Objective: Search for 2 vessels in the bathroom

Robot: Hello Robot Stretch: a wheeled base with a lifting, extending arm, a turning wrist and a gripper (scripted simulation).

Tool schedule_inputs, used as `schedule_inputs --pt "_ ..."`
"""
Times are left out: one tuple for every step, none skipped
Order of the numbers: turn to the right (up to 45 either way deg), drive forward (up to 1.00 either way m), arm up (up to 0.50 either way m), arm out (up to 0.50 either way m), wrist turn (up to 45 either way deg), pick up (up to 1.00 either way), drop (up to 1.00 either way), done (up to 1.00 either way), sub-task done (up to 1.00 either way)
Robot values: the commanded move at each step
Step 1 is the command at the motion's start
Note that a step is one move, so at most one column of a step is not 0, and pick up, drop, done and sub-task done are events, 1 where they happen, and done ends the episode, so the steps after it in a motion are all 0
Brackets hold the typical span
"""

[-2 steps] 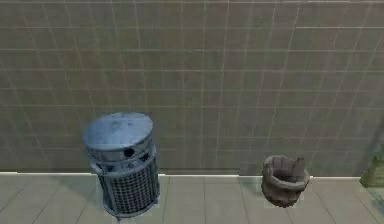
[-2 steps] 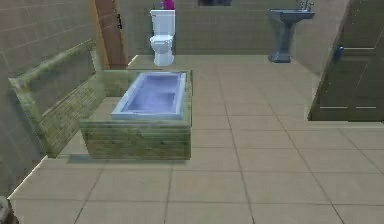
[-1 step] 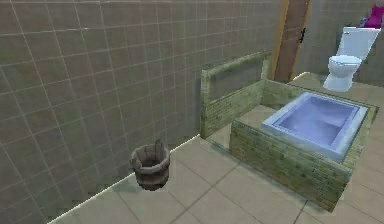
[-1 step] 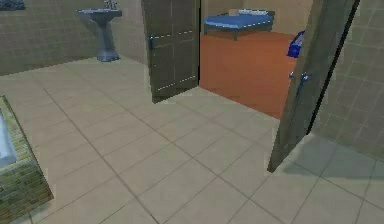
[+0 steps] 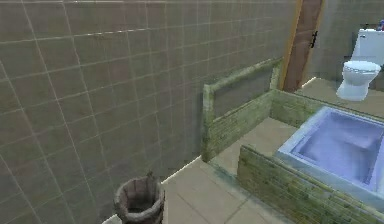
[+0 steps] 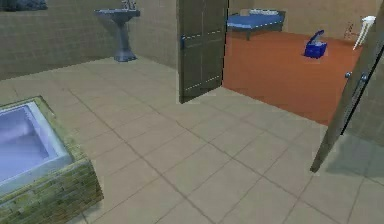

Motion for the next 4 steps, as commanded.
schedule_inputs --pt "-18.0 0.0 0.0 0.0 0.0 0.0 0.0 0.0 0.0" --pt "0.0 0.0 0.0 0.0 0.0 0.0 0.0 0.0 1.0" --pt "45.0 0.0 0.0 0.0 0.0 0.0 0.0 0.0 0.0" --pt "18.0 0.0 0.0 0.0 0.0 0.0 0.0 0.0 0.0"
